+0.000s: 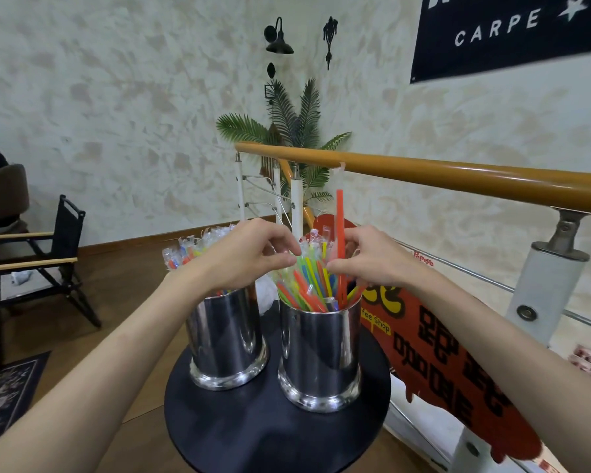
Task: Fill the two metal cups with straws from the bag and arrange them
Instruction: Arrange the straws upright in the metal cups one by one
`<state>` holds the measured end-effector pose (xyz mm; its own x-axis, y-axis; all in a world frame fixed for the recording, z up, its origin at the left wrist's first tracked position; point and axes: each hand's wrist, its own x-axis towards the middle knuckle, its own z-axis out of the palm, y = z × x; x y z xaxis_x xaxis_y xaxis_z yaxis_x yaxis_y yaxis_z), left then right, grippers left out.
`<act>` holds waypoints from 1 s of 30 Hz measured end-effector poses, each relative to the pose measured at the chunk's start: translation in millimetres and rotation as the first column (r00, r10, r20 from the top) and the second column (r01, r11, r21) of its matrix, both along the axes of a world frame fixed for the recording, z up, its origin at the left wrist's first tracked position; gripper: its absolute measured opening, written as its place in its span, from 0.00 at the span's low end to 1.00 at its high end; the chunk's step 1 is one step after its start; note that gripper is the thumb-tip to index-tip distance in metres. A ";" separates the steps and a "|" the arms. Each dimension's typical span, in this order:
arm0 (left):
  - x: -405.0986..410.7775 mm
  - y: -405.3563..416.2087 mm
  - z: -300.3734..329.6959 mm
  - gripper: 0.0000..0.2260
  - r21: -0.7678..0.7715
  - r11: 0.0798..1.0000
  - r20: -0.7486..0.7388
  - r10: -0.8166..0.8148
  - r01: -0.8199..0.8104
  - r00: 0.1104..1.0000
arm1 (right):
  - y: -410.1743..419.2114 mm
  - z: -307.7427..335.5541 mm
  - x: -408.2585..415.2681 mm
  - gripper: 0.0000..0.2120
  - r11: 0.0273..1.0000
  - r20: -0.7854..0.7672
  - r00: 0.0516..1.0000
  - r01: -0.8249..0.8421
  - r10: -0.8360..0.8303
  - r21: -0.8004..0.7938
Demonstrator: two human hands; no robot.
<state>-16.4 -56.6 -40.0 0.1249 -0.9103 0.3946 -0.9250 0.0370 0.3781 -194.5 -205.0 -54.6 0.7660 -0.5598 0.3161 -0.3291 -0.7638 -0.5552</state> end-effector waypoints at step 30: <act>-17.2 -20.3 13.0 0.09 -0.403 0.914 -0.090 0.020 -0.054 0.996 | 5.0 3.5 10.0 0.20 1.000 -0.243 0.970 -0.011 0.007 -0.015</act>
